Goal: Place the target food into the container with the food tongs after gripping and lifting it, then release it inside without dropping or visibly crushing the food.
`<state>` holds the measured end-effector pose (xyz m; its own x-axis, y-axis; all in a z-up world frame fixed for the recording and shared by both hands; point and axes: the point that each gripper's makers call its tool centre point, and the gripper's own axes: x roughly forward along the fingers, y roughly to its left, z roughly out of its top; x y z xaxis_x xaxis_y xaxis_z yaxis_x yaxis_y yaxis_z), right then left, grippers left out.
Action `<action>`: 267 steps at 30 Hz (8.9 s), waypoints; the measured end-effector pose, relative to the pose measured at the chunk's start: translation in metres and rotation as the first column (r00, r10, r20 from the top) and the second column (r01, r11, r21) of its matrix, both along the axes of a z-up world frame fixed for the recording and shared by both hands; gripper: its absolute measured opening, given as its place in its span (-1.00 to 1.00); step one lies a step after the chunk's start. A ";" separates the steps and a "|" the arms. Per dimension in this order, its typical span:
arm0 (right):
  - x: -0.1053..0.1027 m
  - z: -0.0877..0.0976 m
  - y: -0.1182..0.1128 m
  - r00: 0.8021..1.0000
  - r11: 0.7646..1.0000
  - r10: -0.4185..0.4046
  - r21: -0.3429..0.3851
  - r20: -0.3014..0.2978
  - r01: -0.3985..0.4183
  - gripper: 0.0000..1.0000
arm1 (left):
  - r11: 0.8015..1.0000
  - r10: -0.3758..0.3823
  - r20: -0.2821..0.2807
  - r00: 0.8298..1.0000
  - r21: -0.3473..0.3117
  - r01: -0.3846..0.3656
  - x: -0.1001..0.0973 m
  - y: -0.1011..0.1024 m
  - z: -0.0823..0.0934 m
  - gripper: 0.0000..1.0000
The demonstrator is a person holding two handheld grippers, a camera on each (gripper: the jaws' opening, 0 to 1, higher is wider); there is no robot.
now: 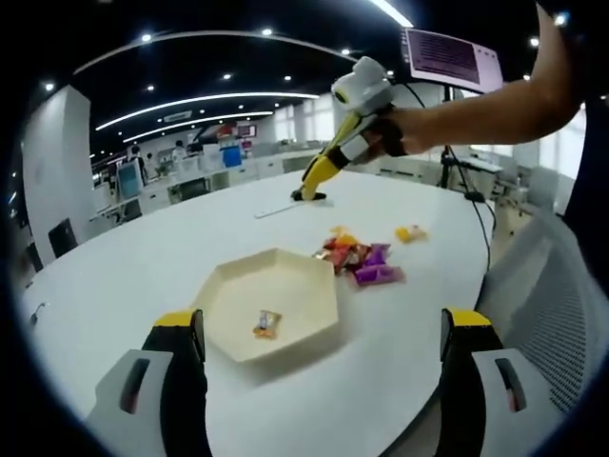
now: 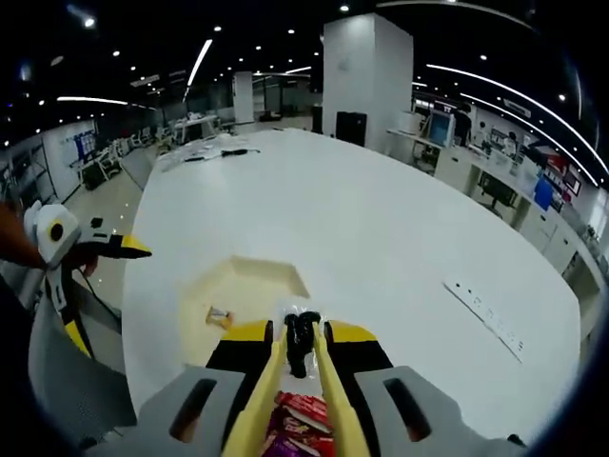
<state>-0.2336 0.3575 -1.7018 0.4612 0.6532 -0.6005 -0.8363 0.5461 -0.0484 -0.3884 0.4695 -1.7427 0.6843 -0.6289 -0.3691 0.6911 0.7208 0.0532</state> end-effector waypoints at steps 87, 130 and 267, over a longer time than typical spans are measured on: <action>-0.041 0.056 -0.045 0.980 0.981 0.145 0.110 0.133 -0.160 -0.46 | 1.000 0.005 -0.020 1.000 -0.026 -0.006 -0.001 -0.001 0.001 0.94; -0.083 0.024 -0.229 0.991 0.994 -0.105 0.036 0.082 0.103 -0.44 | 0.999 0.013 -0.049 0.999 -0.041 -0.015 -0.001 -0.001 -0.002 0.99; -0.044 -0.044 -0.185 0.968 0.977 -0.212 -0.012 -0.132 0.213 -0.56 | 0.998 0.046 -0.042 0.998 -0.045 -0.048 0.003 0.007 -0.001 0.98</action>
<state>-0.2780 0.1729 -1.7459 0.5063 0.5502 -0.6640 -0.6999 0.7120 0.0563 -0.3850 0.4761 -1.7437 0.6984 -0.6135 -0.3686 0.6573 0.7536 -0.0088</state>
